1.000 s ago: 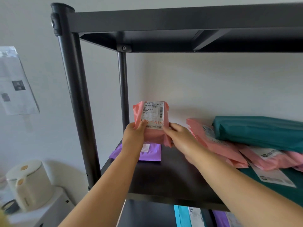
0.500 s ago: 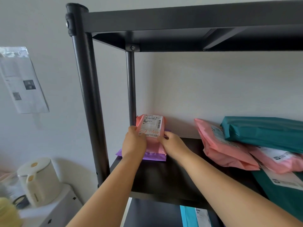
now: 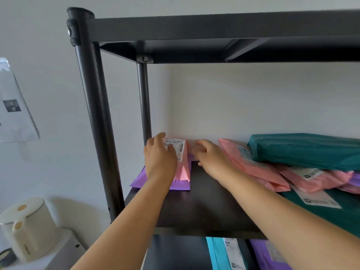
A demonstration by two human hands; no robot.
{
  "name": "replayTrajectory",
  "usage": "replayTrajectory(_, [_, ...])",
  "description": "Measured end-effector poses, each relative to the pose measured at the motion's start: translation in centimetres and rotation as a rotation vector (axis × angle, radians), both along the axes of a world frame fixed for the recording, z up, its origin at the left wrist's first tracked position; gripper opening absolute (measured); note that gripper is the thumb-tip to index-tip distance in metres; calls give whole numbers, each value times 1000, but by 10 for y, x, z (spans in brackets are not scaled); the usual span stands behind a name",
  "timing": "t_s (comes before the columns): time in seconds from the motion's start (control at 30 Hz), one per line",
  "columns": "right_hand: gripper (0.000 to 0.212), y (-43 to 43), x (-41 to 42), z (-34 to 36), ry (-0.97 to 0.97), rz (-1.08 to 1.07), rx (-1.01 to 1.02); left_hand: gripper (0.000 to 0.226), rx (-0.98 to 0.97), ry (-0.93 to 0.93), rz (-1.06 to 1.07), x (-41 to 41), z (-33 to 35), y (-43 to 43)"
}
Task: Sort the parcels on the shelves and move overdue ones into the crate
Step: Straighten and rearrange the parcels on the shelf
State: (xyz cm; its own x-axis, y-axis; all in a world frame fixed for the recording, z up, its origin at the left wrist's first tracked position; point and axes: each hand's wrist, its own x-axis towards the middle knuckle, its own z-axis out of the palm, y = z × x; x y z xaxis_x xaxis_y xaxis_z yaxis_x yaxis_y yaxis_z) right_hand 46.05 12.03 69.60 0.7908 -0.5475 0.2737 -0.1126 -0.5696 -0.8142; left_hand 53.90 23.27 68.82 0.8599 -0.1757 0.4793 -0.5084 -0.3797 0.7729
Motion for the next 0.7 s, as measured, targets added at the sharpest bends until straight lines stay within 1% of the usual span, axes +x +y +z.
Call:
replayTrajectory(0.13, [32,-19,-31,13,-121,-137,-83,38,-47,-75,-175,-14,7,-23])
replayTrajectory(0.23, [31,-37,-61,19,-116,-228,-150,35,-67,-17,-337,-27,7,-47])
replayTrajectory(0.3, [31,-50,-81,17,-71,-312,-170,35,-50,39,-418,-36,4,-62])
replayTrajectory(0.37, [31,-63,-98,12,-18,-385,-190,36,19,87,-455,-45,1,-75])
replayTrajectory(0.43, [31,-72,-115,5,74,-426,-217,37,91,139,-483,-53,-2,-87])
replayTrajectory(0.5, [32,-81,-128,-2,175,-424,-248,35,152,182,-495,-61,-4,-98])
replayTrajectory(0.57, [35,-87,-137,-7,259,-403,-279,29,172,249,-497,-66,-5,-107])
replayTrajectory(0.7, [39,-99,-144,-13,334,-310,-299,34,208,358,-443,-72,-7,-122])
